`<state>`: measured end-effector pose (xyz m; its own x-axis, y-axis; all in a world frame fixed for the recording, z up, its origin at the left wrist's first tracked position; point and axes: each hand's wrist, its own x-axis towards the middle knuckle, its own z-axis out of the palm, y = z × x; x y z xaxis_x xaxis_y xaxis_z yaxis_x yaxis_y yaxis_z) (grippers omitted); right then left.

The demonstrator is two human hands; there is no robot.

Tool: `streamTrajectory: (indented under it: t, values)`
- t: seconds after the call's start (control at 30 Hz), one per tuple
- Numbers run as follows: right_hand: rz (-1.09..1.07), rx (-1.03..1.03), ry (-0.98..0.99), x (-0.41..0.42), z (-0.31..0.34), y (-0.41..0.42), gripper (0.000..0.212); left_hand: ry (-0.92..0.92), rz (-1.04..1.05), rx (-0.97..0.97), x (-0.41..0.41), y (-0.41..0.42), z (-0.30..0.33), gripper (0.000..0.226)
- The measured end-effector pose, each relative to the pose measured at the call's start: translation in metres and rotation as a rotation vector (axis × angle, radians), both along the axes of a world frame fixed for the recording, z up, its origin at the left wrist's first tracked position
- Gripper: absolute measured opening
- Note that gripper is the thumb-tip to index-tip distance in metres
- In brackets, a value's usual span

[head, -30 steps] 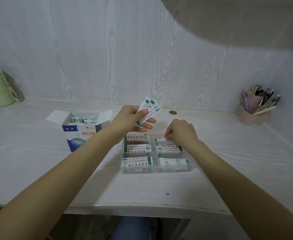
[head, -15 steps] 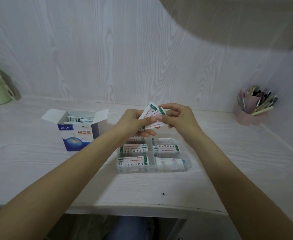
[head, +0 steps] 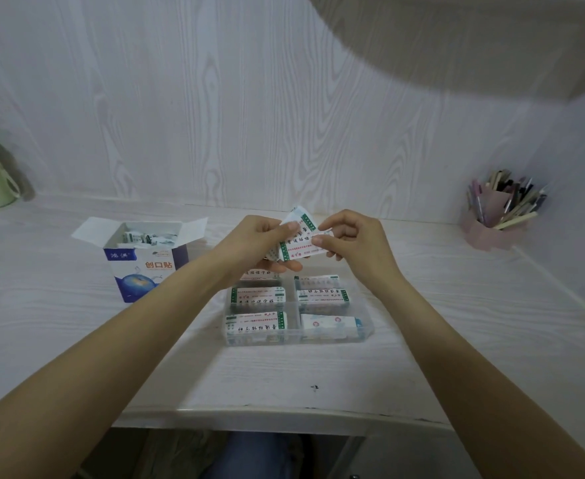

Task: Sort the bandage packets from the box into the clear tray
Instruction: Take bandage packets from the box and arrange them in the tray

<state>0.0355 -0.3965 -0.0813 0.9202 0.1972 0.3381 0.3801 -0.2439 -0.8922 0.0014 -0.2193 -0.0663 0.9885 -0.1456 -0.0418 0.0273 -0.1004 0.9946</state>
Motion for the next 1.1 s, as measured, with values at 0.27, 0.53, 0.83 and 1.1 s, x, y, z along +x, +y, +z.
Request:
streamTrajectory:
  t: [0.27,0.53,0.83,1.1]
  values:
    - [-0.068,-0.065,-0.109,-0.005,0.000,0.000,0.029,0.023,0.027,0.042,0.002,-0.001,0.003,0.020]
    - [-0.030,0.036,0.024,-0.006,0.000,0.001,0.020,0.021,0.000,0.045,0.002,-0.002,0.004,0.017]
    - [-0.021,0.012,0.069,-0.005,-0.007,-0.010,0.010,-0.028,0.072,0.095,0.004,0.003,0.003,0.013]
    - [-0.243,-0.106,0.140,0.012,-0.020,-0.020,0.007,-0.012,0.184,0.085,0.010,0.009,-0.006,0.017]
